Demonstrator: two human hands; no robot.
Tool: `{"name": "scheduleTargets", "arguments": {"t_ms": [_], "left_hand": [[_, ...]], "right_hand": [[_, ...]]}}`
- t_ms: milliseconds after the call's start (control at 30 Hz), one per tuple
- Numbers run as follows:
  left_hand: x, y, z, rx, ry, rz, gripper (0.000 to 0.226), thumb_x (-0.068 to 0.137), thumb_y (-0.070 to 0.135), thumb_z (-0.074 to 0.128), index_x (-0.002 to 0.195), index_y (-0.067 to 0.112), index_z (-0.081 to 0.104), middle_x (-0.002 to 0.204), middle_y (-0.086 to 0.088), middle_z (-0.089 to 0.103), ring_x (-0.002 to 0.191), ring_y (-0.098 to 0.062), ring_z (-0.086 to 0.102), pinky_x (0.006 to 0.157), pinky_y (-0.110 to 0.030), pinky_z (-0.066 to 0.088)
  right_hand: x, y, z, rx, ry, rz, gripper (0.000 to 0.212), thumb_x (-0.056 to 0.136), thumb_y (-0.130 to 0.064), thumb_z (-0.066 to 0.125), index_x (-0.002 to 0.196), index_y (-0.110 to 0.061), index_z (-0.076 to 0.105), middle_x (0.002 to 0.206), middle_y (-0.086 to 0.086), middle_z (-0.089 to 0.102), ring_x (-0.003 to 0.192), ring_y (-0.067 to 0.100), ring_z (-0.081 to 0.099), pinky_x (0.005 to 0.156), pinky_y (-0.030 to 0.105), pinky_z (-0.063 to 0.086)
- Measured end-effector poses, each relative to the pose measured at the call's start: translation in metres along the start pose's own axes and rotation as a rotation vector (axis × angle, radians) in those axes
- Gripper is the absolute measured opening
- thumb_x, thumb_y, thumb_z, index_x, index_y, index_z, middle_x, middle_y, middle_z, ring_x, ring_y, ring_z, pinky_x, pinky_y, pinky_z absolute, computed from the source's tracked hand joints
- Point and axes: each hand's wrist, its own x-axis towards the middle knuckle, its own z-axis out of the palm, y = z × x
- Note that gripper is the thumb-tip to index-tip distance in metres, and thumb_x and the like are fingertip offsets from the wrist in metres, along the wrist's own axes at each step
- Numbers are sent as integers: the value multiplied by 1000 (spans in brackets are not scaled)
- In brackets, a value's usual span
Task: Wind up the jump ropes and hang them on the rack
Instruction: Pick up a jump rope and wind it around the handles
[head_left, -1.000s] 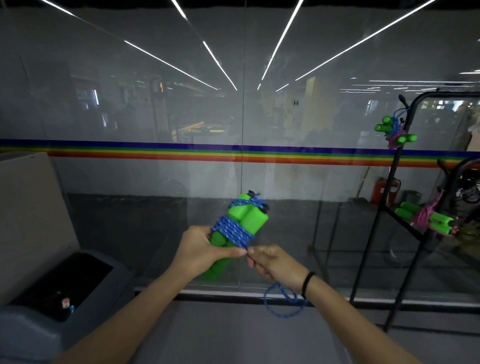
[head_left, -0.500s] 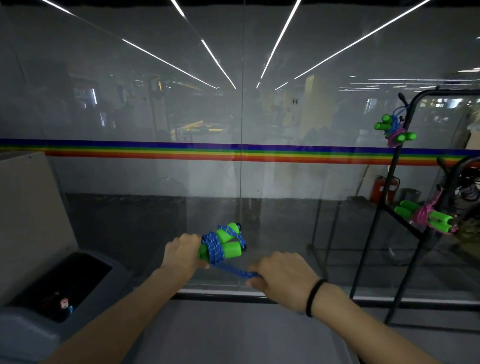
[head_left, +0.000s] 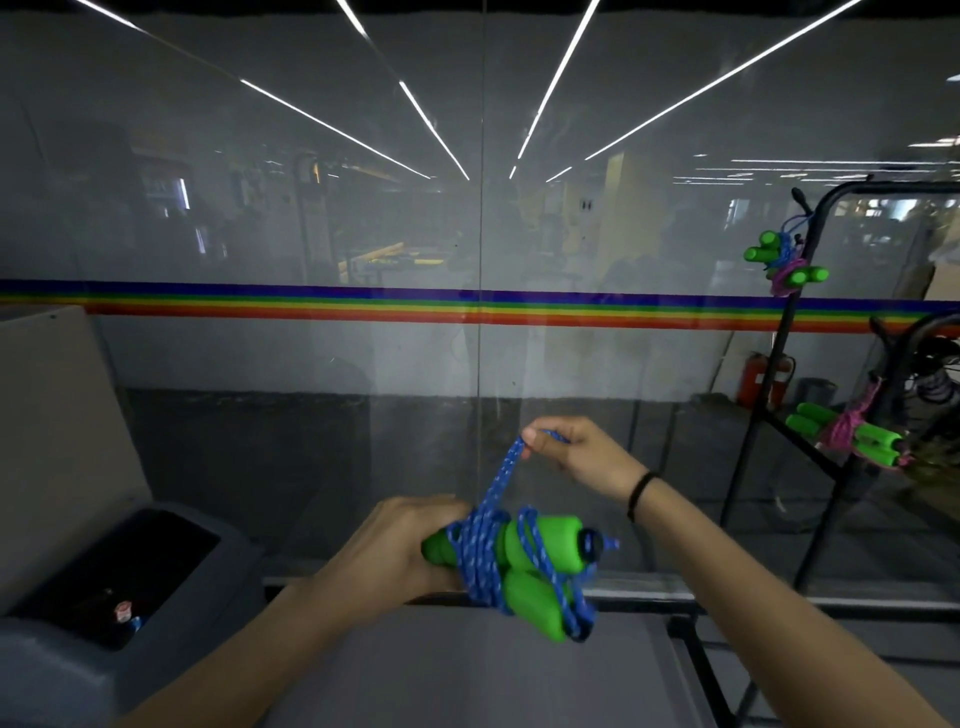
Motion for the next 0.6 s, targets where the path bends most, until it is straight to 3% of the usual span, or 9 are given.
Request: {"name": "scheduleTargets", "arguments": {"t_ms": [100,200,267,333,400,500,600], "left_hand": [[7,4,2,-290,259,-151,34,57,31,80,85,18,69,71,-4,67,68,1,54,60,-26,50],[17,-4,2,-442,473,-338,45,44,36,86,83,18,72,83,-10,73,68,-6,58,65,-24,51],[22,-9,0,-385,529,-458,40,45,35,89,76,17,73,74,-5,73,63,-5,56,61,-21,49],[25,-12,0,-318,568,-575,29,51,30,90,69,16,72,65,0,71,57,-4,55,56,-20,47],[29,-14,2,-250,558,-639,25,52,32,89,62,19,70,59,3,69,52,-1,55,54,-19,47],[35,-17,6,-48,404,-657,34,51,43,87,53,25,59,53,6,61,50,-3,55,50,-22,44],[40,-16,11,62,230,-695,37,52,48,84,57,23,57,69,-4,69,71,-20,66,59,-29,47]], "right_hand": [[-7,16,26,323,24,35,24,81,-16,63,58,-21,64,45,-12,56,46,-5,47,49,10,37],[-15,16,47,329,38,124,34,93,-11,49,62,-18,60,32,-10,41,31,-2,36,38,9,28],[-20,14,53,130,46,94,35,96,-17,44,64,-23,57,35,-11,40,34,0,35,43,11,27],[-24,5,53,-179,40,35,33,96,-22,43,66,-26,56,52,-15,55,53,-1,49,58,17,36],[-30,-9,55,-485,-9,10,27,97,-29,39,83,-21,60,83,0,66,82,21,61,72,30,43],[-36,-30,56,-951,-99,14,34,99,-33,31,116,-14,54,112,19,61,104,38,57,81,39,43],[-39,-41,51,-1120,-183,-11,37,100,-31,30,117,-10,55,118,19,59,109,38,56,84,39,42]]}}
